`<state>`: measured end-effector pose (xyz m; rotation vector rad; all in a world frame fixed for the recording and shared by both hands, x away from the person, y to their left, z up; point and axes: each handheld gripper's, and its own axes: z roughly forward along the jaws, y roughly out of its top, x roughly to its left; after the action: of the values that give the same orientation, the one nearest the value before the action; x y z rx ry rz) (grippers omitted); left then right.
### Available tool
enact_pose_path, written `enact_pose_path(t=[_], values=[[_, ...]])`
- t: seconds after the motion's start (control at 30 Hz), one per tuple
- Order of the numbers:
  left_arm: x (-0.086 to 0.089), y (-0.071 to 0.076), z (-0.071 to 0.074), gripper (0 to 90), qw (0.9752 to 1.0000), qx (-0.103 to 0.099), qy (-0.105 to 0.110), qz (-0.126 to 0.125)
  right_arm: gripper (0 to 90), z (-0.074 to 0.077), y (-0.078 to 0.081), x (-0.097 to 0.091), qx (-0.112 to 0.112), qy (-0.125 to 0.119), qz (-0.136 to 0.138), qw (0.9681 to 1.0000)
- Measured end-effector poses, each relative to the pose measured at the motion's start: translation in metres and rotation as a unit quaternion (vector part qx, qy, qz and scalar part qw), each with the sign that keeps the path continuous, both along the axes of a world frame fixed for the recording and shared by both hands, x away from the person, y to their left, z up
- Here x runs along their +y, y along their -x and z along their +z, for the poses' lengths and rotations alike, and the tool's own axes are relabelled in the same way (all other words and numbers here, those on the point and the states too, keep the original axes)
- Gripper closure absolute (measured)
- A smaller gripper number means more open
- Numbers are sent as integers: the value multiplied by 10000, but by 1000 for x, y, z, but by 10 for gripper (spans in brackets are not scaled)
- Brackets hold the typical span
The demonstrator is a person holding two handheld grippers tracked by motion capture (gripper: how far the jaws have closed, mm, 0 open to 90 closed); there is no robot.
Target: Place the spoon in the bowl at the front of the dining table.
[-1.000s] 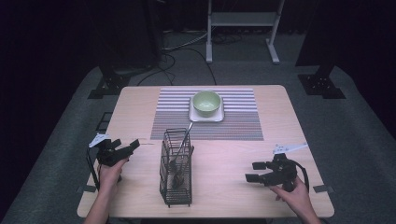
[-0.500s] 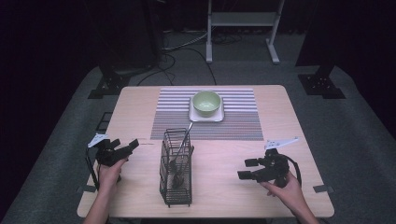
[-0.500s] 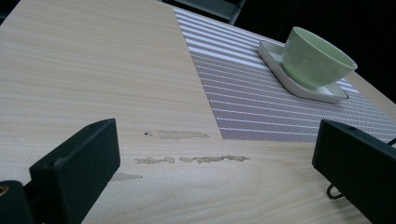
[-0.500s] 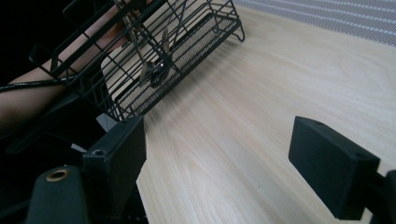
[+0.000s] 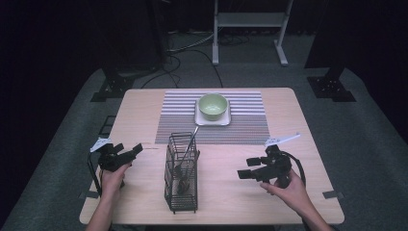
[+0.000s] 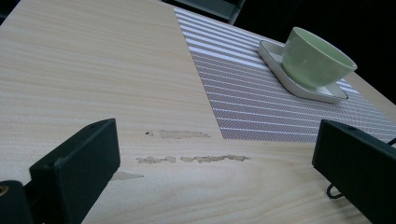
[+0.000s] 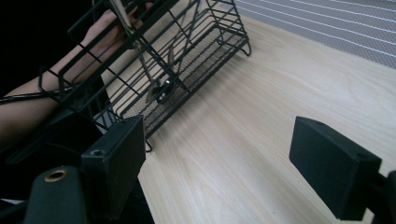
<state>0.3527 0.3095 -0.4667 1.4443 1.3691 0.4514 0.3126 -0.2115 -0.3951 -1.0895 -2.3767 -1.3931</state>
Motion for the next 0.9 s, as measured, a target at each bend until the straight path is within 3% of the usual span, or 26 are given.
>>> enact_pose_path(t=[0.2, 0.37, 0.53, 0.67, 0.9], values=[[-1, 0, 0, 0, 10000, -7, -26, -14, 174, 8, -4, 9, -14, 9, 103, 9999], [-1, 0, 1, 0, 10000, -4, -34, -23, 175, 13, -7, 12, 49, 19, -148, 9999], [0, 0, 1, 0, 10000, -10, -38, -19, 174, 21, -8, 15, -30, 48, -131, 9999], [0, 0, 1, 0, 10000, -24, -29, -14, 176, 30, -9, 23, -73, 65, 6, 10000], [0, 1, 2, 0, 10000, -44, -22, -3, 181, 37, -11, 38, 84, 100, 157, 9998]])
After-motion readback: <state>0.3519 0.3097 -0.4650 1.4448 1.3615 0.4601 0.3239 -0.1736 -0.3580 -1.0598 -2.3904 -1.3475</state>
